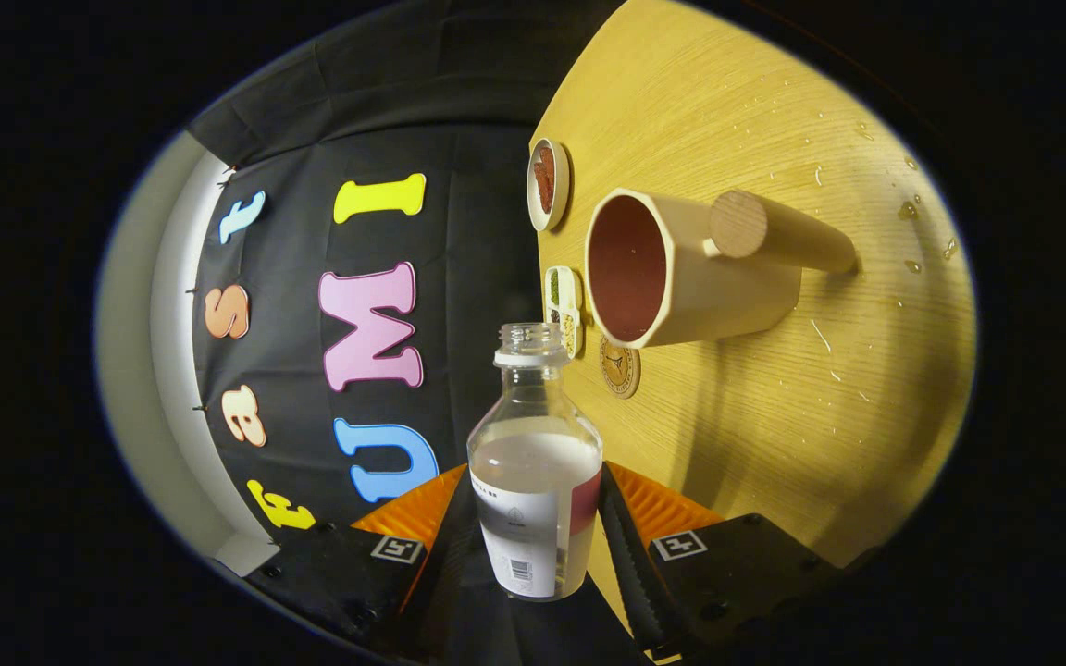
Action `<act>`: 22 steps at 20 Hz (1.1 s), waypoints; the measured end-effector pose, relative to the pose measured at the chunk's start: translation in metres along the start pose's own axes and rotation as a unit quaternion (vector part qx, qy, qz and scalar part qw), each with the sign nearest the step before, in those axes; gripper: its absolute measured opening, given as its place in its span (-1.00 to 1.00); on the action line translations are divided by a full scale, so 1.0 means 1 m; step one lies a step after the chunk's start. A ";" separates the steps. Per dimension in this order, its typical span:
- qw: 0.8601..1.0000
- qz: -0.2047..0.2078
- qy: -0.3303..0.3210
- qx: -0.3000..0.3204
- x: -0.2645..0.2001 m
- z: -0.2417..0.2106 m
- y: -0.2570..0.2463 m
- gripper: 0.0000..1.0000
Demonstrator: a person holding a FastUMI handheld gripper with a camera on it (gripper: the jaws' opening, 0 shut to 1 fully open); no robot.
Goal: Take the bottle from table, then pour the juice into the cup, finally place the bottle on the coaster
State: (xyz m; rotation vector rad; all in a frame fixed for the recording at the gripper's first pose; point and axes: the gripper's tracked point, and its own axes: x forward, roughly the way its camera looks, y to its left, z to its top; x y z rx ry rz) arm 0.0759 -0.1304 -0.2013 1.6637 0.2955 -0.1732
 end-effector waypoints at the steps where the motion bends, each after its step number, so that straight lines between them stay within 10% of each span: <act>1: 1.000 0.001 0.000 0.008 0.000 0.000 0.001 0.49; 22: 0.994 0.027 -0.031 0.101 0.004 0.003 0.020 0.49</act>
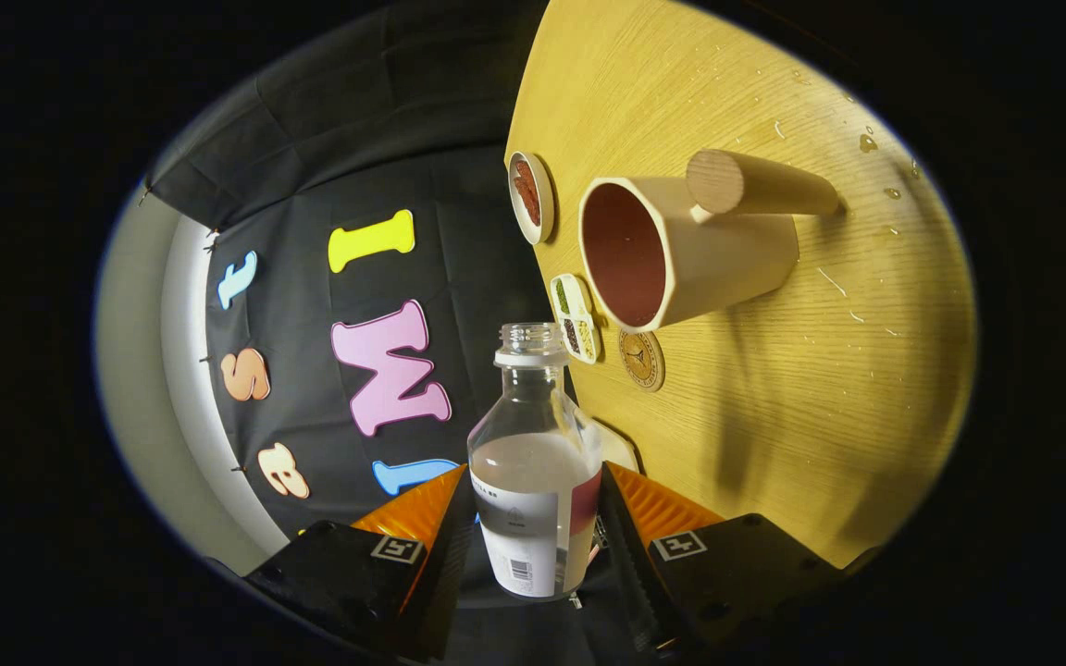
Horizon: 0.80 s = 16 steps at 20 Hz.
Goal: Take the bottle from table, then pour the juice into the cup, finally place the bottle on the coaster
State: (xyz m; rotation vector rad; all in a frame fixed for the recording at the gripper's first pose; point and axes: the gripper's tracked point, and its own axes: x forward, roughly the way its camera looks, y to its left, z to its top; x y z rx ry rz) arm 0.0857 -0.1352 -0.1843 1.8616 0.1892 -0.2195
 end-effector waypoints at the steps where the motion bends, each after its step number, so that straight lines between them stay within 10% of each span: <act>1: 1.000 0.001 -0.002 0.003 0.000 0.001 0.002 0.49; 16: 0.998 0.003 -0.015 0.054 0.004 0.009 0.007 0.49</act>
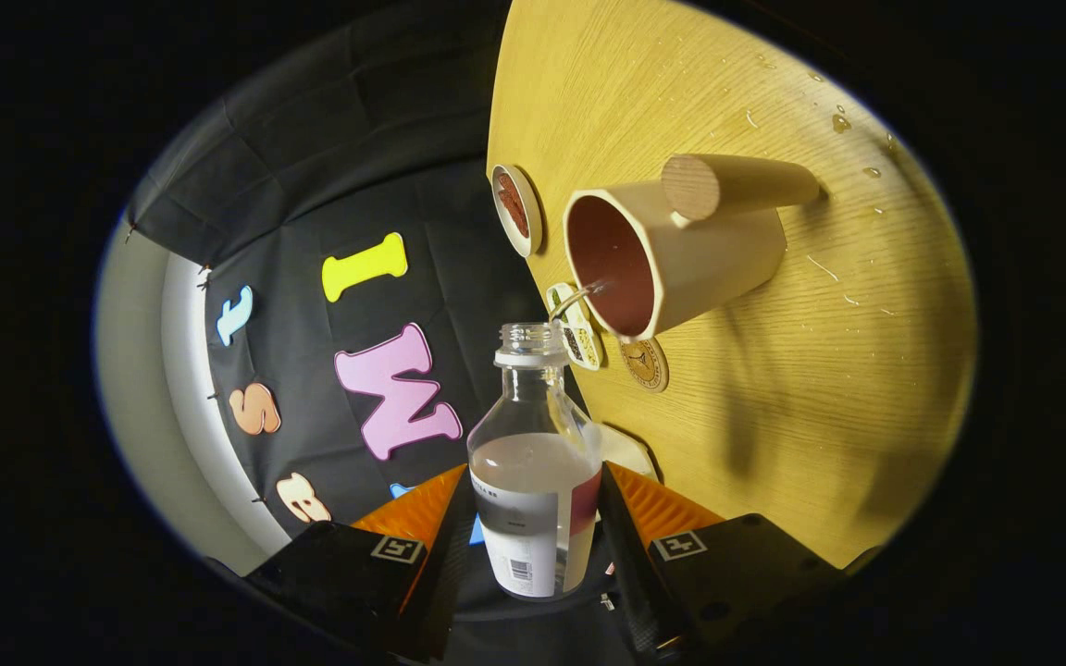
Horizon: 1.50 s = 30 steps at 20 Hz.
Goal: Take the bottle from table, then pour the juice into the cup, finally place the bottle on the coaster
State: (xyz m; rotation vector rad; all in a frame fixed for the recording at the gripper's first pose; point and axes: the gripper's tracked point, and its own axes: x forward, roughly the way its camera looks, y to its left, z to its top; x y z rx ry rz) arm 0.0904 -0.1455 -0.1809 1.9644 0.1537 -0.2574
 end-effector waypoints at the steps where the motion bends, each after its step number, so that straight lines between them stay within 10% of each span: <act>1: 1.000 0.000 -0.001 0.004 -0.002 0.000 0.002 0.49; 30: 0.994 0.000 -0.028 0.104 0.011 0.001 0.020 0.49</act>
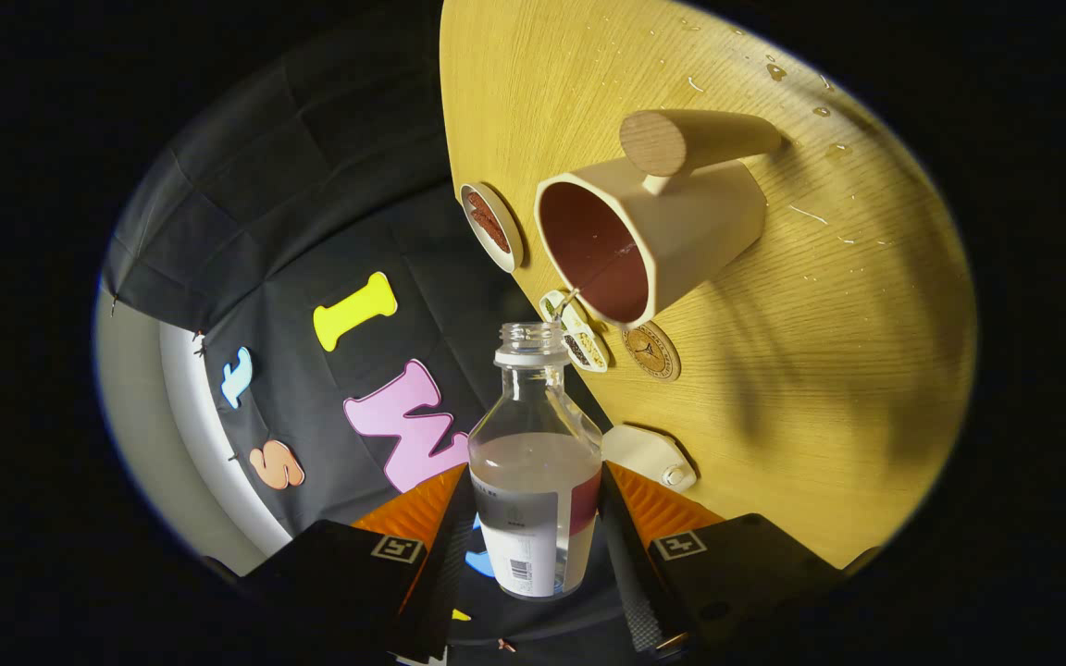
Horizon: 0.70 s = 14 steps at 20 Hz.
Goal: Take the bottle from table, then pour the juice into the cup, finally place the bottle on the coaster
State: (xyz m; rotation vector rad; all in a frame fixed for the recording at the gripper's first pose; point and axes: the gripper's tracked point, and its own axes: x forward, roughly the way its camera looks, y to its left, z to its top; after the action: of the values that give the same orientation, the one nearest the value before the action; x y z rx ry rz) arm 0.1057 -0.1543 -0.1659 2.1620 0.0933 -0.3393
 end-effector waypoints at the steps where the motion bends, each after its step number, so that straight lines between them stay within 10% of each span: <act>1: 1.000 0.003 -0.002 0.006 0.000 -0.001 0.003 0.49; 14: 0.995 0.016 -0.025 0.093 0.008 -0.003 0.028 0.49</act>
State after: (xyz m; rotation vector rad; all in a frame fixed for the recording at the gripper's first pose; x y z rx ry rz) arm 0.1195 -0.1681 -0.1443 2.3336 -0.0013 -0.3976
